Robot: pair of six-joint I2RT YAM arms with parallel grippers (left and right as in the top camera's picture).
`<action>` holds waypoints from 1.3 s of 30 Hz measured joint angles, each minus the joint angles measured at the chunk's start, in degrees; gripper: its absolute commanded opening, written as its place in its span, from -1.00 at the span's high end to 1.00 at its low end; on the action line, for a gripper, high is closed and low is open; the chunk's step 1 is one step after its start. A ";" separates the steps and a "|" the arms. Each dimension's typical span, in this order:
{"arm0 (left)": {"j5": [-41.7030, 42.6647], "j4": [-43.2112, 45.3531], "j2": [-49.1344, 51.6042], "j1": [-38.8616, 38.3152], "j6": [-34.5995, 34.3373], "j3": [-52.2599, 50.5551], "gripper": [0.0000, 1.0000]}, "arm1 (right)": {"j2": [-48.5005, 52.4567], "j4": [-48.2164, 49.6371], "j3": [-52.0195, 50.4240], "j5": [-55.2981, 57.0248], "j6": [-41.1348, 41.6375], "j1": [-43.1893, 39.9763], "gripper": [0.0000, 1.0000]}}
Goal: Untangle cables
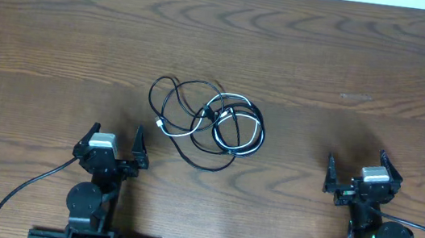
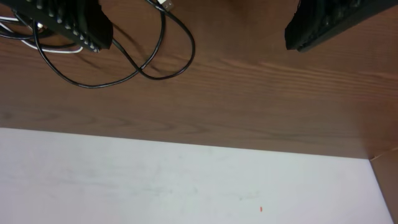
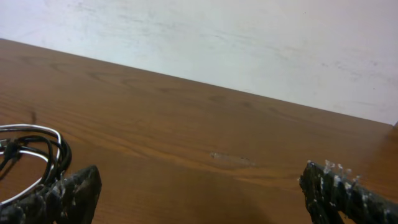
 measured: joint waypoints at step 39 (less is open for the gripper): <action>0.15 -1.90 1.33 0.02 -2.25 1.22 -0.88 | 0.00 -0.02 0.00 0.02 0.00 0.00 -0.99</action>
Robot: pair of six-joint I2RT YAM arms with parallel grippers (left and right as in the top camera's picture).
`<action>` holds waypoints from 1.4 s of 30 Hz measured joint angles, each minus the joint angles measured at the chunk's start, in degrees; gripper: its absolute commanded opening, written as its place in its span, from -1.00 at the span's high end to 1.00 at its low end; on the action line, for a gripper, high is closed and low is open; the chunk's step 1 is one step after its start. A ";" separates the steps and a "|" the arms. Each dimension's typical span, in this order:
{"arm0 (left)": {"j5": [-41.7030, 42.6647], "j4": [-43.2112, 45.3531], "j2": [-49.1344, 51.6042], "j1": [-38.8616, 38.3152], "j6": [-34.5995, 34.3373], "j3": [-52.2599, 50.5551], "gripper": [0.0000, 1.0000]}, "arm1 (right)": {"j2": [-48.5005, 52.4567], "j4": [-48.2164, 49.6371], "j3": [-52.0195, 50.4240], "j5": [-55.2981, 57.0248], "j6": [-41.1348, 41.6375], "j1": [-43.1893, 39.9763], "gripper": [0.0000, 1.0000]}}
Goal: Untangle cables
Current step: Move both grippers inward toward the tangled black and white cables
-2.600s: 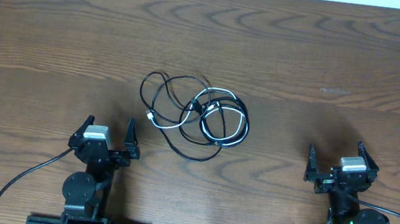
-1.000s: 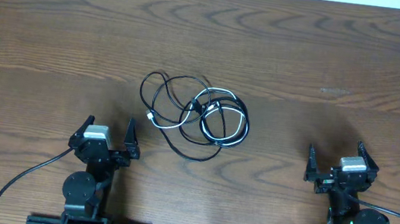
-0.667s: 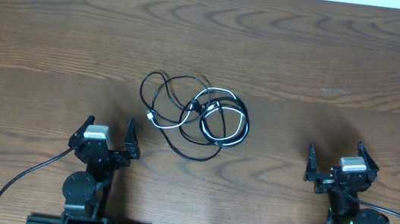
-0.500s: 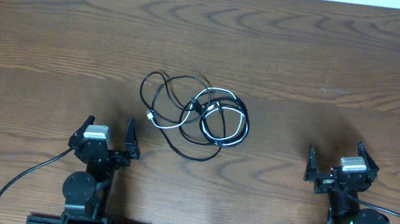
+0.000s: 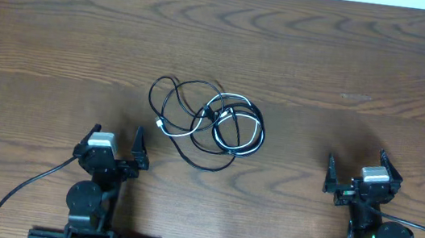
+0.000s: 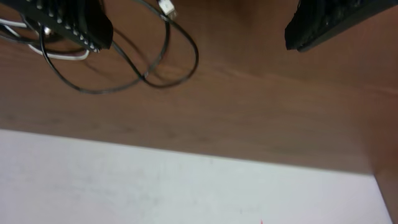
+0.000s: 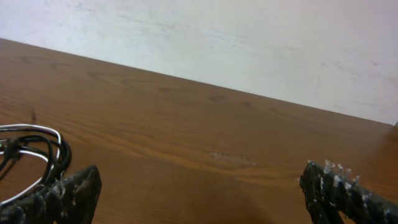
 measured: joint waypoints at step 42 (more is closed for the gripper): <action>11.52 -55.19 58.40 -0.02 -7.06 64.02 -0.88 | 61.40 -39.87 61.88 -18.64 8.11 2.67 -0.98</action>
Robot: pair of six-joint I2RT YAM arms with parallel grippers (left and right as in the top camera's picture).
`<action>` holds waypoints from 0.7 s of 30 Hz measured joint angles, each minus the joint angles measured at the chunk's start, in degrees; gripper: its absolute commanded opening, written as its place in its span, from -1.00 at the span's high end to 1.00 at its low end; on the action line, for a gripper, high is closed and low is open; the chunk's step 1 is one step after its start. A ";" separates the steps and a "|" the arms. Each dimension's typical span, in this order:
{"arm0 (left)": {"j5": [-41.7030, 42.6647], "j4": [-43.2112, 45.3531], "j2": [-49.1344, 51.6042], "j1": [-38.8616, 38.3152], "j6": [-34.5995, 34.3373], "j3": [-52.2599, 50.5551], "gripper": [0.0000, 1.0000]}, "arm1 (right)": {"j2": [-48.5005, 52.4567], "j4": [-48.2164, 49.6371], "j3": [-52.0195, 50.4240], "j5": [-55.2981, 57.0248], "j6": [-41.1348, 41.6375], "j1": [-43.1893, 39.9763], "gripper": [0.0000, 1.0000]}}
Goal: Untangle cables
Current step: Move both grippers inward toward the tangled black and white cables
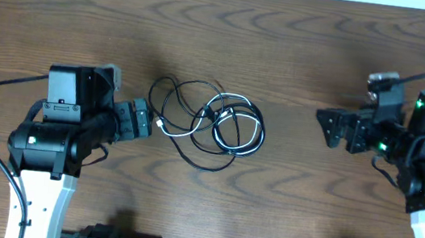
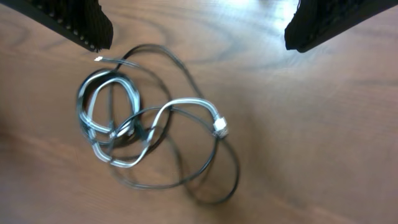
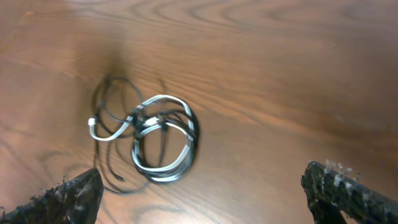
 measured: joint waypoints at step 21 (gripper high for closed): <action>1.60 6.95 3.45 -9.44 1.60 0.02 -0.88 | 28.98 13.44 0.33 26.60 9.88 27.78 -0.44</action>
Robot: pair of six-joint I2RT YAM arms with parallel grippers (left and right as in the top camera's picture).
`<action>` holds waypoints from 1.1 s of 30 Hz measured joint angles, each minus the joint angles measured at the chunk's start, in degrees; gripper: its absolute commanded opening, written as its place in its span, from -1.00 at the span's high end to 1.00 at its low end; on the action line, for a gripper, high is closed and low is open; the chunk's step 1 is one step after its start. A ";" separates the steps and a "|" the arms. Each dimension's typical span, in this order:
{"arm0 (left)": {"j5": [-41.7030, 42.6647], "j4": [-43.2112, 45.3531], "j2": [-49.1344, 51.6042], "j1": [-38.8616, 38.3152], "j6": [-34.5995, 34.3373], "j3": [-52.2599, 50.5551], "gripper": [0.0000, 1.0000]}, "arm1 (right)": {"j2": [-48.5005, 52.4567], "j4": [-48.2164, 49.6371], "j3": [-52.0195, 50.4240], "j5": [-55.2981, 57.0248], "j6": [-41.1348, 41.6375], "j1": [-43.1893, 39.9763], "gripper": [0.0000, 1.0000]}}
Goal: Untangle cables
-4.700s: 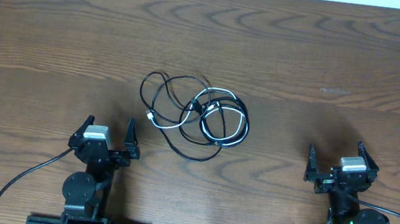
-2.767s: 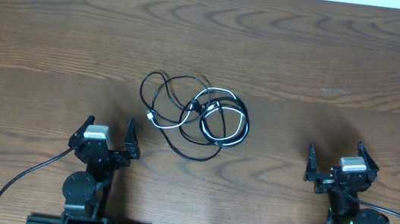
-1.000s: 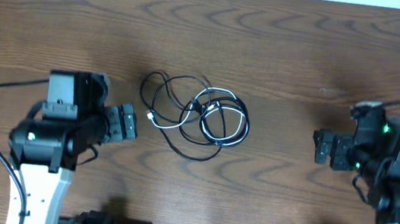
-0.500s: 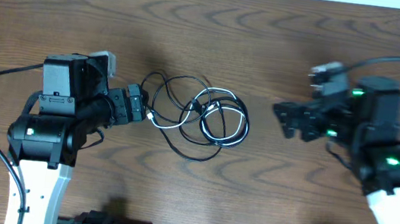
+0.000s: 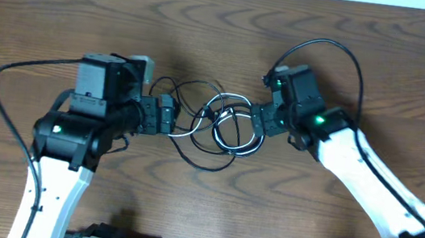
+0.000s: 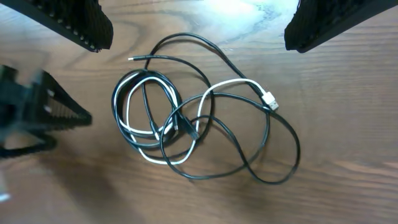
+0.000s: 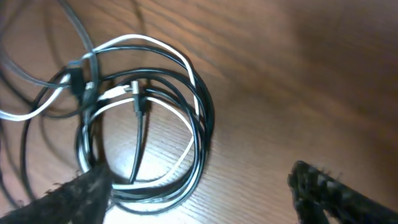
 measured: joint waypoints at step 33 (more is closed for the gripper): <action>-1.05 0.24 6.45 -3.37 0.02 0.00 -0.88 | 10.69 -7.76 7.37 -1.42 10.43 -1.81 0.98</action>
